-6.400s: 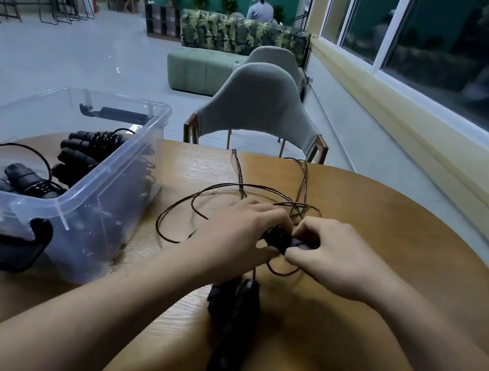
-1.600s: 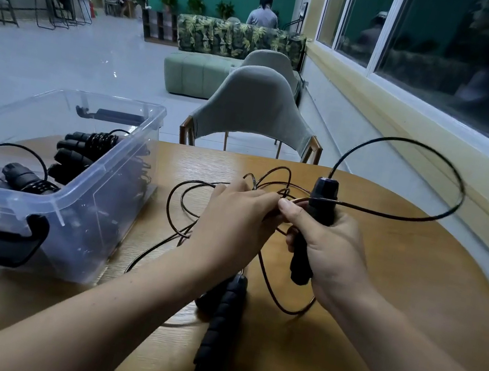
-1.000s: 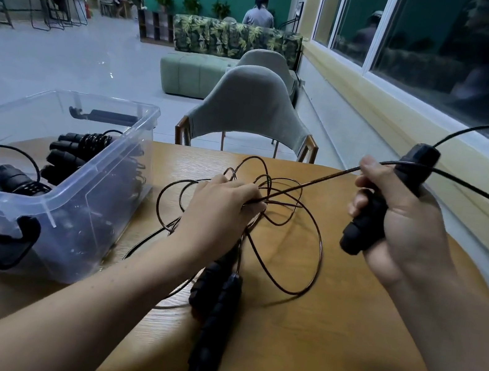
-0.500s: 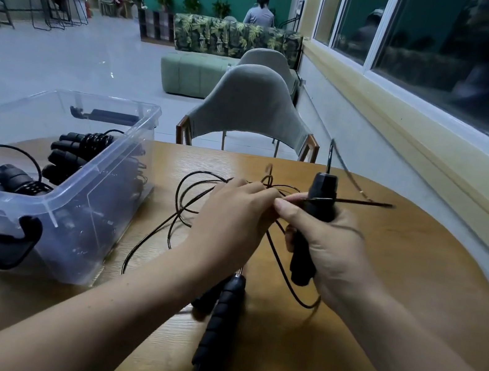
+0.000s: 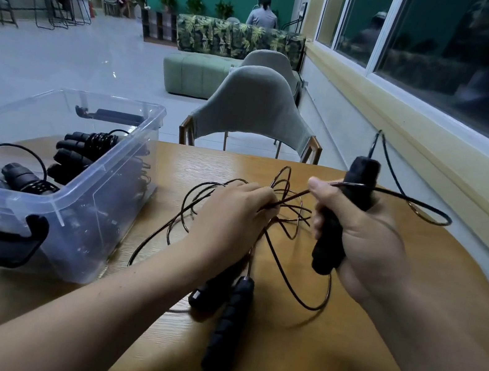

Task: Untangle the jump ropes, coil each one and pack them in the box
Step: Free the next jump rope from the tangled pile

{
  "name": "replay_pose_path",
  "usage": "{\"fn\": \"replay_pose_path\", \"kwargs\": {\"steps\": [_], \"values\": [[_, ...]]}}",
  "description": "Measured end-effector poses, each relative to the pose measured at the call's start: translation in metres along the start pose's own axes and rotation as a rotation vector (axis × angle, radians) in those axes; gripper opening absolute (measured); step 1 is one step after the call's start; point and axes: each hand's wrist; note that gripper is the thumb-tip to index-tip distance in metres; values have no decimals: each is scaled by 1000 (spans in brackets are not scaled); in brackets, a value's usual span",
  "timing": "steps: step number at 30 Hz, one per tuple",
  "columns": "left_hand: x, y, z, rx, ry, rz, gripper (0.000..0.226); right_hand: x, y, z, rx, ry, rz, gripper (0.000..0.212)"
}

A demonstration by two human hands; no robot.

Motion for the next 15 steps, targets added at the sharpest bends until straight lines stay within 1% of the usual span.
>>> {"fn": "replay_pose_path", "kwargs": {"steps": [7,11,15], "values": [[3,-9,-4,-26,-35,22,11,-22,-29,-6,-24,41,-121,19],[1,-8,-7,1,18,19,8,-30,-32,-12,-27,75,-164,22],[-2,-1,-8,28,55,-7,11,-30,-27,-14,22,138,-185,23]]}}
Point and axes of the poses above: each hand's wrist, its own z-axis away from the middle knuckle, its own x-axis out of the palm, y = z × x, and after that the axes turned 6 degrees about -y, right-handed
